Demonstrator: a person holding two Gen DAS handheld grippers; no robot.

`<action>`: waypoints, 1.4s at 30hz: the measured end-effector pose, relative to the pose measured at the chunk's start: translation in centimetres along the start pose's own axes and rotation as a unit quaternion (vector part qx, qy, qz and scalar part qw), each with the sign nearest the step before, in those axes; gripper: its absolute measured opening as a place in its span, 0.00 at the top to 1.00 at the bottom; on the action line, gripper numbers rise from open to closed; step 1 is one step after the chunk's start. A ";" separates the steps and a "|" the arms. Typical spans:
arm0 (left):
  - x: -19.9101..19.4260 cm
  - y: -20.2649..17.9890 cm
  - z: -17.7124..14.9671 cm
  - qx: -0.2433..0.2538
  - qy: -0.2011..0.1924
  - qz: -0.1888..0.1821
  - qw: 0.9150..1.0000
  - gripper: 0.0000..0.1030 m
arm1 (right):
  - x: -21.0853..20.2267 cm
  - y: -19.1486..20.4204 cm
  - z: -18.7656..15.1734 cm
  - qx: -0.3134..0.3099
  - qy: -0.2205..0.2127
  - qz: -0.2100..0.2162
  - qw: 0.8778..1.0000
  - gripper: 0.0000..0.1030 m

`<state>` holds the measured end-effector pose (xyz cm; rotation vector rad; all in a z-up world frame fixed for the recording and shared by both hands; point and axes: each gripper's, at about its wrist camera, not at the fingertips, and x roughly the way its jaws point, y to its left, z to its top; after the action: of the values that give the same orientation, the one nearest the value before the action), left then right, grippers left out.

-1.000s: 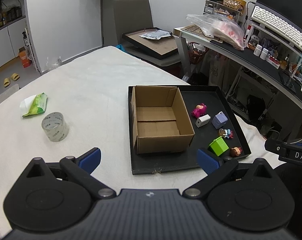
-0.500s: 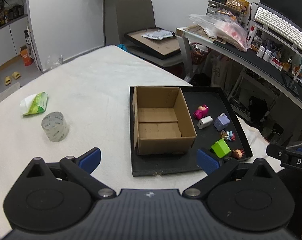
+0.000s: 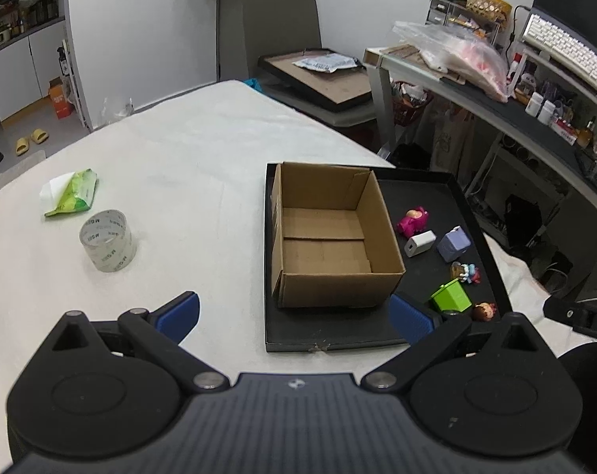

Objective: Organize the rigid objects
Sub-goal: 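Hold the box wall with the left gripper while the right grasps the green container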

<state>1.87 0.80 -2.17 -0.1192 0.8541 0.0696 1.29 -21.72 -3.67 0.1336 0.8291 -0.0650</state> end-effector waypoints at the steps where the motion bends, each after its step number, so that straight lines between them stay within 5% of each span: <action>1: 0.3 0.0 0.1 0.001 0.002 0.001 1.000 0.01 | 0.3 -0.2 0.0 0.003 0.002 0.001 1.000 0.00; 28: 8.9 0.4 3.4 -0.009 0.041 0.011 0.999 0.04 | 11.4 -0.7 1.8 0.023 0.088 -0.004 0.996 0.00; 42: 15.4 0.6 4.7 0.013 0.096 0.021 0.995 0.10 | 18.4 -0.4 2.0 0.030 0.145 0.009 0.989 0.00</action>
<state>15.41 2.26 -10.76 -0.0836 1.0497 0.0874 15.09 -22.52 -16.02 0.2101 1.1158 -0.0533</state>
